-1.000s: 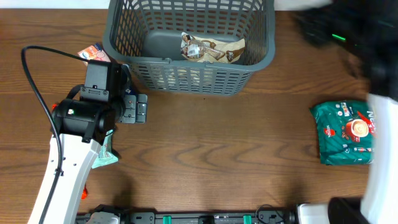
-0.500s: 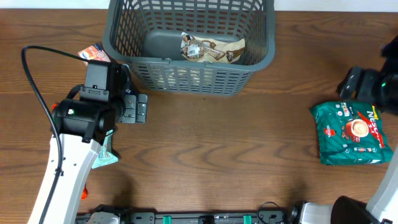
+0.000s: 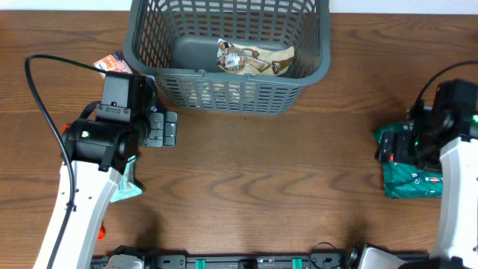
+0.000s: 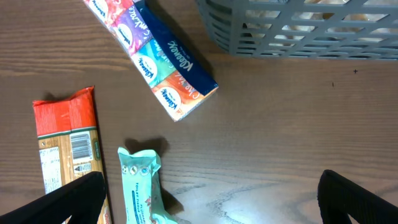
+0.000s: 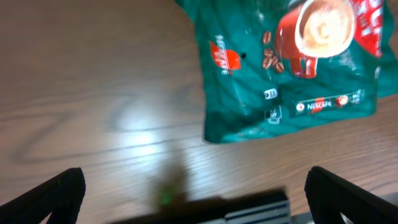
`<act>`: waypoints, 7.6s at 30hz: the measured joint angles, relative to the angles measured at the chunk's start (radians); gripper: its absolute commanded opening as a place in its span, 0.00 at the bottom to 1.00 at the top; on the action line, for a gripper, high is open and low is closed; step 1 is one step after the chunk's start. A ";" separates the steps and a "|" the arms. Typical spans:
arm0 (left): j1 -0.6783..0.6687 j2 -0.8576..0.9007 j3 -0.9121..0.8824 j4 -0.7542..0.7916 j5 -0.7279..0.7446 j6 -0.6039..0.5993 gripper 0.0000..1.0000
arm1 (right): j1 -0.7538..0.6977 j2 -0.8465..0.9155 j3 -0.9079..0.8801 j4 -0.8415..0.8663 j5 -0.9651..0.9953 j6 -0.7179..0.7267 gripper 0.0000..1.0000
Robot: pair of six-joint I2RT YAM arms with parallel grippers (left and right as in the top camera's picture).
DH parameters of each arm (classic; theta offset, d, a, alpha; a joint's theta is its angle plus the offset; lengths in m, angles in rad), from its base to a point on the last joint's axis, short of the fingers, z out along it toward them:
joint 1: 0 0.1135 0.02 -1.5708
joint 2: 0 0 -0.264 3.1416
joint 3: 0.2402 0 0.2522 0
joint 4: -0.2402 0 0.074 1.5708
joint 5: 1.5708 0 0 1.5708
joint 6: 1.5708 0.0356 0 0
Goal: Pack container
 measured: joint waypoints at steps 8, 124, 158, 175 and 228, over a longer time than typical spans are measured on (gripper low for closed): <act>0.000 0.000 0.000 0.000 0.000 0.000 0.99 | -0.077 0.119 -0.187 0.195 0.072 -0.037 0.99; 0.000 -0.002 0.000 -0.034 0.003 0.000 0.99 | 0.772 0.508 0.666 0.541 -0.169 -0.690 0.99; 0.407 0.230 0.253 -0.166 -0.034 -0.190 0.99 | 0.177 0.213 0.713 0.080 -0.069 0.058 0.99; 0.285 -0.108 -0.377 0.092 -0.019 -0.211 0.99 | 0.177 0.395 0.693 0.109 -0.071 0.070 0.99; 0.286 0.038 -0.586 0.393 0.061 -0.262 0.05 | 0.177 0.398 0.693 0.140 -0.084 0.032 0.99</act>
